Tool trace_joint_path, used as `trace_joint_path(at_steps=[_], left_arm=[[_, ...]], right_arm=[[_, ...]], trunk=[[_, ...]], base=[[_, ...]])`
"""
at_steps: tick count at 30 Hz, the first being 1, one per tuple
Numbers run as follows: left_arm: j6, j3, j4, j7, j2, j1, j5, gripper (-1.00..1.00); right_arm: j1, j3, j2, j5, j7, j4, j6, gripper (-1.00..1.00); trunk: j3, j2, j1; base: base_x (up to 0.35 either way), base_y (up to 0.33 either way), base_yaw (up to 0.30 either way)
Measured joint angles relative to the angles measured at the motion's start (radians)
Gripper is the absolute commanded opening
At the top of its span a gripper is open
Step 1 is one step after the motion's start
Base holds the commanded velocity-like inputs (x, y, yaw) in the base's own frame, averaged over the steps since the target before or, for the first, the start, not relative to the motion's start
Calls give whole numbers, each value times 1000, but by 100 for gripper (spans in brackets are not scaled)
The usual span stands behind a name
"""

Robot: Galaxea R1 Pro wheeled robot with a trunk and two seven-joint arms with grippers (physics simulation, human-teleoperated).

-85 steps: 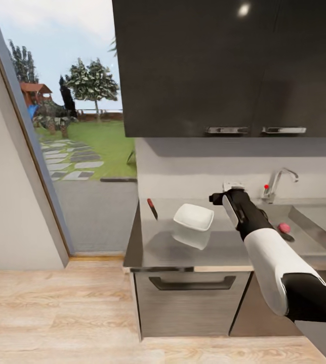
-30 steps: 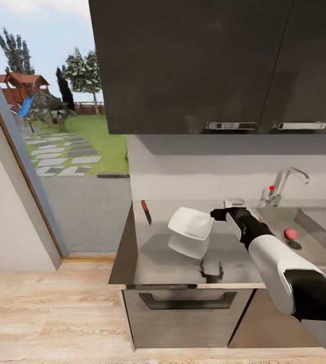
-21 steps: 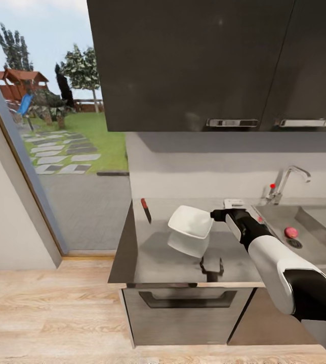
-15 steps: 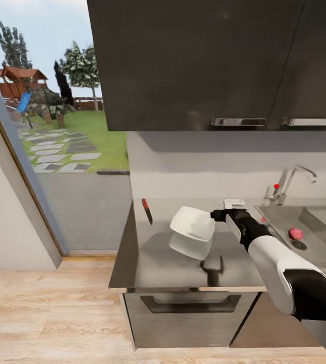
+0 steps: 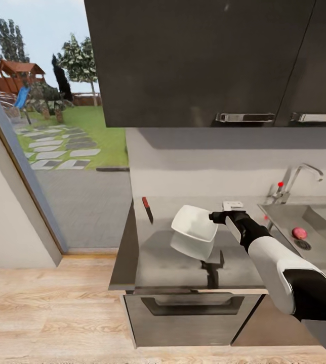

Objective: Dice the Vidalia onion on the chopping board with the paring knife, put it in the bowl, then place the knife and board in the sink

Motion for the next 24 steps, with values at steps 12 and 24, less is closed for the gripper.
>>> trace_joint_path(at_steps=[12, 24], left_arm=[[0, 0, 0, 0, 0, 0, 0, 100], [0, 0, 0, 0, 0, 0, 0, 100]], right_arm=[[0, 0, 0, -1, 1, 45, -46, 100], [0, 0, 0, -1, 2, 54, -57, 100]], trunk=[[-19, 0, 0], [-38, 0, 0]], base=[[0, 0, 0], [0, 0, 0]])
